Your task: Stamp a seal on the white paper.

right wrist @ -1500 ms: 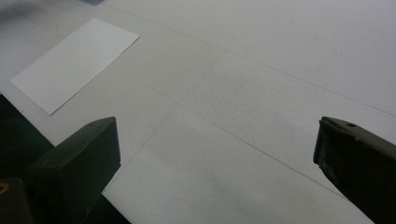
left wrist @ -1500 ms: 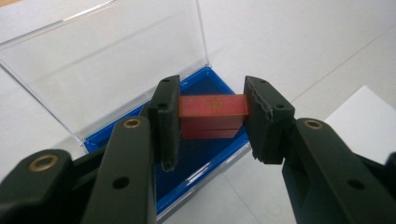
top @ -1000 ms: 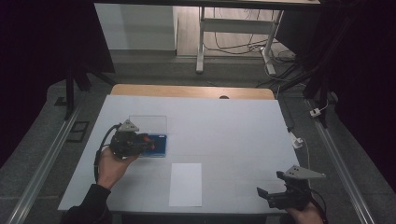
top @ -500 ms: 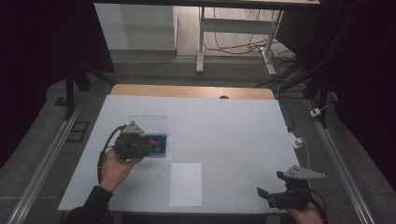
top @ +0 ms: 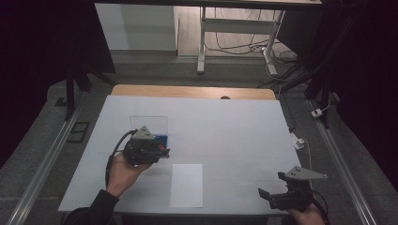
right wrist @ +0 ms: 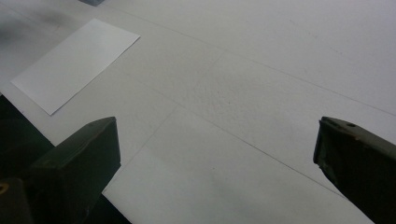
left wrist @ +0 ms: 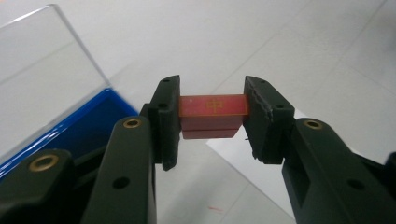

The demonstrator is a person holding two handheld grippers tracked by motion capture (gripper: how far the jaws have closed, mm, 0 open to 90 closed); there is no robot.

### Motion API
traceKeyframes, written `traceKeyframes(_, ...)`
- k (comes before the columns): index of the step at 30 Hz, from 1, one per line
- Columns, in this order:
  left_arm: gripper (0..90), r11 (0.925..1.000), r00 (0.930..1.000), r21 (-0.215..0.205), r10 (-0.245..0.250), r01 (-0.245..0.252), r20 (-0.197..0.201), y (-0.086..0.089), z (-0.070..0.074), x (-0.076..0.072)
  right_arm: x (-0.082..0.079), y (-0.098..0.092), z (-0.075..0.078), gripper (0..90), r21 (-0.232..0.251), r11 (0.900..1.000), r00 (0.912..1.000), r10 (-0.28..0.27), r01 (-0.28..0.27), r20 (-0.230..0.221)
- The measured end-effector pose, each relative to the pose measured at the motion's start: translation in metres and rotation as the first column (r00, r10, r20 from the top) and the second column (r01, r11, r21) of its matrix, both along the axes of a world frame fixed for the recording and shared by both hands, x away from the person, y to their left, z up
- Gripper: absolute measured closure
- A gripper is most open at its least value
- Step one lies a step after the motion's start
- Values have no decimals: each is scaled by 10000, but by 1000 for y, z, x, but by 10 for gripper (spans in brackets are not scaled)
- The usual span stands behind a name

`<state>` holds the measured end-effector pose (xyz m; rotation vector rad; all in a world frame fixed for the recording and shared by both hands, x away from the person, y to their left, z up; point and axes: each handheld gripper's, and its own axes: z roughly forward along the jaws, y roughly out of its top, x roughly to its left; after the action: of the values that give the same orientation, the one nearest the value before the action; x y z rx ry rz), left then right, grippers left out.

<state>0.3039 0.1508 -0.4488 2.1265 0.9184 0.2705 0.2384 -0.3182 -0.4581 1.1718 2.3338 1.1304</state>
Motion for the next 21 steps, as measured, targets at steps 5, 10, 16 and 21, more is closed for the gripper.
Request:
traceKeyframes(5, 583, 9994, 9994, 5, -338, 338, -62, -10, -1, -2, 0, 0, 0, 6, -11, 10000, 10000, 3, -3, -1)
traceKeyframes(10, 584, 9980, 9980, 40, -628, 628, -70, -19, -2, -4, 0, 0, 0, 6, -16, 10000, 10000, 6, -6, -2)
traceKeyframes(16, 583, 9951, 9951, 133, -974, 976, -160, -28, -5, -5, 0, 0, 0, 6, -17, 10000, 10000, 13, -13, -5)
traceKeyframes(21, 583, 9917, 9918, 266, -1254, 1260, -225, -39, -9, -6, 0, 0, 0, 6, -22, 10000, 10000, 22, -22, -10)
